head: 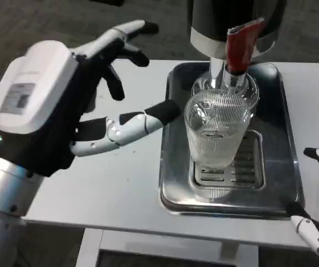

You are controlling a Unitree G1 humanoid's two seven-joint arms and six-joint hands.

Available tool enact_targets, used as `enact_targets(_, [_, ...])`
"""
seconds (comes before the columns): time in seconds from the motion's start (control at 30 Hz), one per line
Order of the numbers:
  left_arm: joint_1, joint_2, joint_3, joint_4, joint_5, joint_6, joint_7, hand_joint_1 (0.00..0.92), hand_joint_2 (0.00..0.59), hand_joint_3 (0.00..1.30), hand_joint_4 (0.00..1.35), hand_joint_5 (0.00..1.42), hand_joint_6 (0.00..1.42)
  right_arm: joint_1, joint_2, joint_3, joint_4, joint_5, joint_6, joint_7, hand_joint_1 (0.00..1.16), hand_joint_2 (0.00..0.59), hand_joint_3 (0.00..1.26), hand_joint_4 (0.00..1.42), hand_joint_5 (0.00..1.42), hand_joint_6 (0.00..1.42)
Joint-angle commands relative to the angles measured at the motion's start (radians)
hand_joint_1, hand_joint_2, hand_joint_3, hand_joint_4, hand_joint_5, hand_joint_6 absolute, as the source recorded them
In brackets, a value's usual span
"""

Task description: Grasp the cup under the faucet to collect the drink, then remove the cup.

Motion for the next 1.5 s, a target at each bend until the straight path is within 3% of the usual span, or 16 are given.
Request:
enact_targets(0.03, [-0.003, 0.024, 0.053, -0.048, -0.092, 0.020, -0.052, 0.134, 0.148, 0.36, 0.53, 0.80, 1.23, 0.007, -0.001, 0.010, -0.013, 0.008, 0.013, -0.013, 0.39, 0.421, 0.08, 0.00, 0.00, 0.08])
enact_targets(0.17, [-0.092, 0.024, 0.080, -0.049, -0.236, 0.069, -0.107, 0.087, 0.143, 0.47, 0.59, 0.78, 1.15, 0.000, -0.004, 0.013, -0.013, 0.010, 0.022, -0.015, 0.39, 0.421, 0.08, 0.00, 0.00, 0.08])
enact_targets(0.4, [-0.327, 0.034, 0.058, 0.001, -0.482, 0.189, -0.227, 0.007, 0.162, 0.49, 0.50, 0.54, 0.62, -0.004, 0.004, 0.024, -0.013, 0.011, 0.026, -0.024, 0.40, 0.421, 0.08, 0.00, 0.00, 0.09])
enact_targets(0.5, [-0.454, 0.026, 0.021, 0.063, -0.576, 0.257, -0.289, 0.000, 0.167, 0.41, 0.41, 0.45, 0.45, -0.003, 0.011, 0.039, -0.013, 0.001, 0.024, -0.027, 0.39, 0.433, 0.09, 0.00, 0.00, 0.10])
enact_targets(0.6, [-0.550, 0.011, -0.021, 0.121, -0.672, 0.334, -0.363, 0.000, 0.170, 0.35, 0.33, 0.40, 0.41, -0.007, 0.017, 0.053, -0.013, -0.009, 0.022, -0.029, 0.39, 0.437, 0.09, 0.00, 0.00, 0.10])
enact_targets(0.8, [-0.631, 0.013, -0.070, 0.142, -0.768, 0.439, -0.463, 0.000, 0.165, 0.28, 0.23, 0.34, 0.35, -0.014, 0.027, 0.059, -0.013, -0.020, 0.023, -0.028, 0.39, 0.442, 0.09, 0.00, 0.00, 0.10])
enact_targets(1.1, [-0.684, 0.014, -0.103, 0.176, -0.747, 0.484, -0.479, 0.000, 0.156, 0.24, 0.18, 0.30, 0.31, -0.002, 0.028, 0.049, -0.013, -0.007, 0.028, -0.029, 0.39, 0.443, 0.10, 0.00, 0.00, 0.10])
enact_targets(1.5, [-0.628, 0.048, -0.130, 0.140, -0.751, 0.580, -0.534, 0.000, 0.152, 0.23, 0.18, 0.29, 0.30, 0.012, 0.018, 0.021, -0.013, 0.034, 0.025, -0.035, 0.39, 0.444, 0.10, 0.00, 0.00, 0.10])
